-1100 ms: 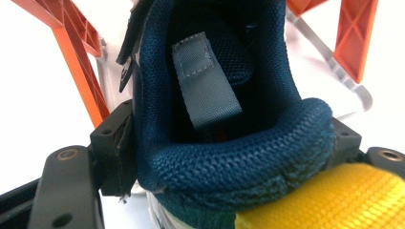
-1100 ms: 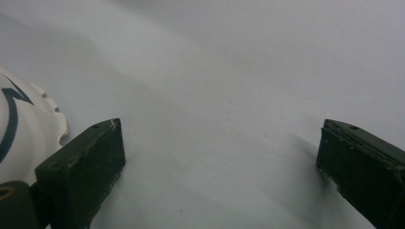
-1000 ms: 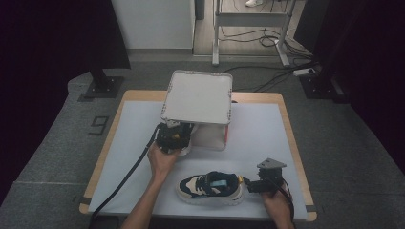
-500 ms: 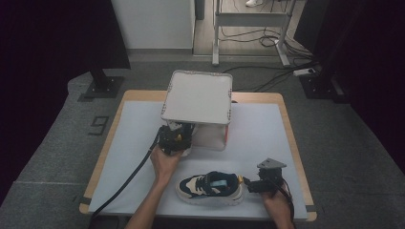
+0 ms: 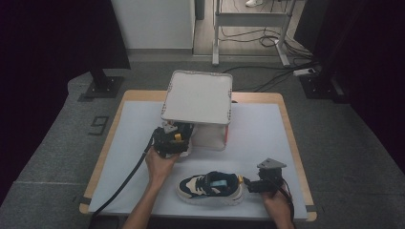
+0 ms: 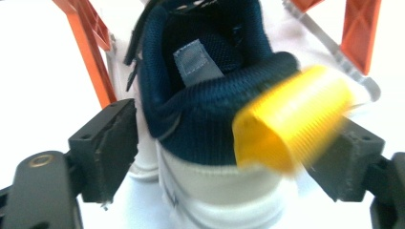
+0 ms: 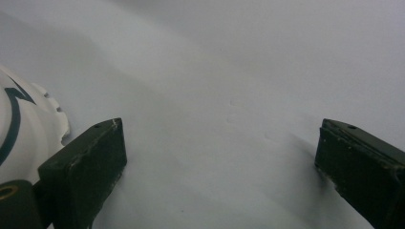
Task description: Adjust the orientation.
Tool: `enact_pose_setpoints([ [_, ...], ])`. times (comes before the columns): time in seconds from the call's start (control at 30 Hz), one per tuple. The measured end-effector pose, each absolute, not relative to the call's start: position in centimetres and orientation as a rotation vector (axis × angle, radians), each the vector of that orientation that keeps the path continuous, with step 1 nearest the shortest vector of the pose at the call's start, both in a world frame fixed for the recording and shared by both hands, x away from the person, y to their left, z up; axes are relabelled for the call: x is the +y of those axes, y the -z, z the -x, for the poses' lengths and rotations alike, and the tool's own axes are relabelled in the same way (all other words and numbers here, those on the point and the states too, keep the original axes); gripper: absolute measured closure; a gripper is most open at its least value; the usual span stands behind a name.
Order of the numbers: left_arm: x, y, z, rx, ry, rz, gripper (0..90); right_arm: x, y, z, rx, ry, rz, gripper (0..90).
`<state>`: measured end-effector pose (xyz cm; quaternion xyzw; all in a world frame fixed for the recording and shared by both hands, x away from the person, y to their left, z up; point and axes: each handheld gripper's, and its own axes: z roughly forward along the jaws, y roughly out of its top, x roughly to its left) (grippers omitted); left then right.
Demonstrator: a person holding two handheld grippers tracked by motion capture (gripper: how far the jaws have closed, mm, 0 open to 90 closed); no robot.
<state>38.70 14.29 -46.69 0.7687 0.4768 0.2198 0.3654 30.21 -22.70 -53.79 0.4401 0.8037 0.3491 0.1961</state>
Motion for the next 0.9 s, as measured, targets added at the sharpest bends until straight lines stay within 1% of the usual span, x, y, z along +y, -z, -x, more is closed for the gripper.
enact_pose_setpoints([
  [0.07,14.8,46.3,-37.9,1.205,-0.564,-1.975,25.8,-22.7,53.8,-30.2,2.251,-0.978,-1.233,2.6],
  [0.1,15.1,46.0,-37.5,1.193,-0.565,-1.976,25.8,-22.7,53.8,-30.2,2.251,-0.978,-1.233,2.6],
  [0.13,15.4,45.8,-37.1,1.186,-0.562,-1.979,30.7,-22.7,53.8,-30.2,2.251,-0.978,-1.232,2.6],
  [0.2,16.2,45.5,-35.9,1.152,-0.502,-1.981,36.8,-22.7,53.8,-30.2,2.251,-0.978,-1.233,2.6],
  [0.23,16.2,45.5,-35.9,1.152,-0.502,-1.981,39.2,-22.7,53.8,-30.2,2.251,-0.978,-1.233,2.6],
  [0.27,16.3,45.4,-35.6,1.143,-0.483,-1.983,39.2,-22.7,53.8,-30.2,2.251,-0.978,-1.233,2.6],
  [0.3,16.4,45.4,-35.2,1.128,-0.469,-1.990,42.1,-22.7,53.8,-30.2,2.251,-0.978,-1.233,2.6],
  [0.33,16.4,45.5,-34.9,1.112,-0.449,-1.997,46.1,-22.7,53.8,-30.2,2.251,-0.978,-1.233,2.6],
  [0.37,16.2,45.8,-34.5,1.086,-0.423,-2.004,53.1,-22.7,53.8,-30.2,2.251,-0.978,-1.234,2.6],
  [0.4,16.2,45.8,-34.5,1.086,-0.423,-2.004,57.3,-22.7,53.8,-30.2,2.251,-0.978,-1.234,2.5],
  [0.43,16.1,46.0,-34.4,1.075,-0.416,-2.006,57.3,-22.7,53.8,-30.2,2.251,-0.978,-1.234,2.5],
  [0.53,15.4,46.9,-34.7,1.067,-0.422,-2.034,64.9,-22.7,53.8,-30.2,2.251,-0.978,-1.233,2.6],
  [0.6,15.1,47.5,-35.1,1.080,-0.425,-2.040,68.0,-22.7,53.8,-30.2,2.251,-0.977,-1.233,2.6],
  [0.63,15.0,47.8,-35.2,1.077,-0.433,-2.039,72.2,-22.7,53.8,-30.2,2.251,-0.978,-1.233,2.6],
  [0.7,14.9,48.0,-35.5,1.085,-0.453,-2.026,73.5,-22.7,53.8,-30.2,2.251,-0.978,-1.234,2.6],
  [0.9,14.7,48.4,-36.6,1.107,-0.477,-2.000,73.5,-22.7,53.8,-30.2,2.251,-0.978,-1.231,2.6],
])
